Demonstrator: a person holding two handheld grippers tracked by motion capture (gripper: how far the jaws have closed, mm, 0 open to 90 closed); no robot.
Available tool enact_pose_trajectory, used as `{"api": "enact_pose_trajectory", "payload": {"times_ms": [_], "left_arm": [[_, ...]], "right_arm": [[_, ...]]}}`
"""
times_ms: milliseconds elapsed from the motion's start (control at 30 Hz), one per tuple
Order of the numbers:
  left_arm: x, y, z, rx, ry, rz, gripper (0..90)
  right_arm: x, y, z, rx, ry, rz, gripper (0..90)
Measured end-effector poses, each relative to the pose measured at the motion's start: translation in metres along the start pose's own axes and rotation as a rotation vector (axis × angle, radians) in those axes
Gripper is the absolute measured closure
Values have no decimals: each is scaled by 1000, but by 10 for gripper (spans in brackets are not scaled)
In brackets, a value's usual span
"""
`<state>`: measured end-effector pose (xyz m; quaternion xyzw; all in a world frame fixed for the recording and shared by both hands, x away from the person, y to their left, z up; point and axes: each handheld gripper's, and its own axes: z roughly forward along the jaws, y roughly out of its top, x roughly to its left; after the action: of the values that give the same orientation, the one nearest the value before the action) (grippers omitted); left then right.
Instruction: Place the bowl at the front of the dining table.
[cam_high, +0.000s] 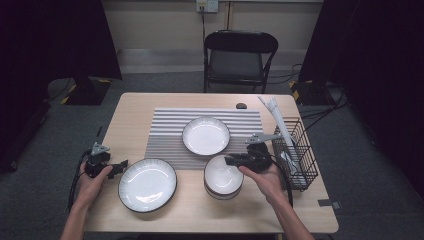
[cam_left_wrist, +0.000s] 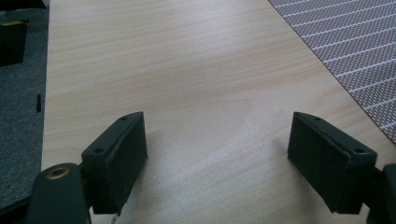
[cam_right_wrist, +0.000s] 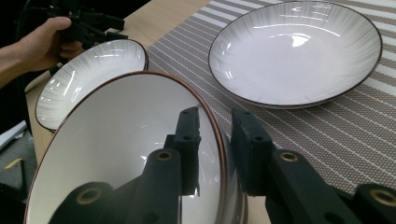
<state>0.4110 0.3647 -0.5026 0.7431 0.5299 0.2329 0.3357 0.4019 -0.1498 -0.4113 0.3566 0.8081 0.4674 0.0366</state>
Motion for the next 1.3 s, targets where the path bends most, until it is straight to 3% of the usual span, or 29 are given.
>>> {"api": "enact_pose_trajectory", "payload": {"times_ms": [267,733,933,1100,1300], "left_arm": [[0,0,0,1,0,2,194],[0,0,0,1,0,2,194],[1,0,0,-2,-8,-4,194],[1,0,0,2,-1,3,194],[1,0,0,2,-2,3,194]], "right_arm": [[-3,0,4,13,22,13,722],[0,0,5,25,1,-82,761],[-2,-1,2,30,6,-77,812],[1,-1,4,24,13,-98,814],[2,-2,3,13,5,-91,819]]}}
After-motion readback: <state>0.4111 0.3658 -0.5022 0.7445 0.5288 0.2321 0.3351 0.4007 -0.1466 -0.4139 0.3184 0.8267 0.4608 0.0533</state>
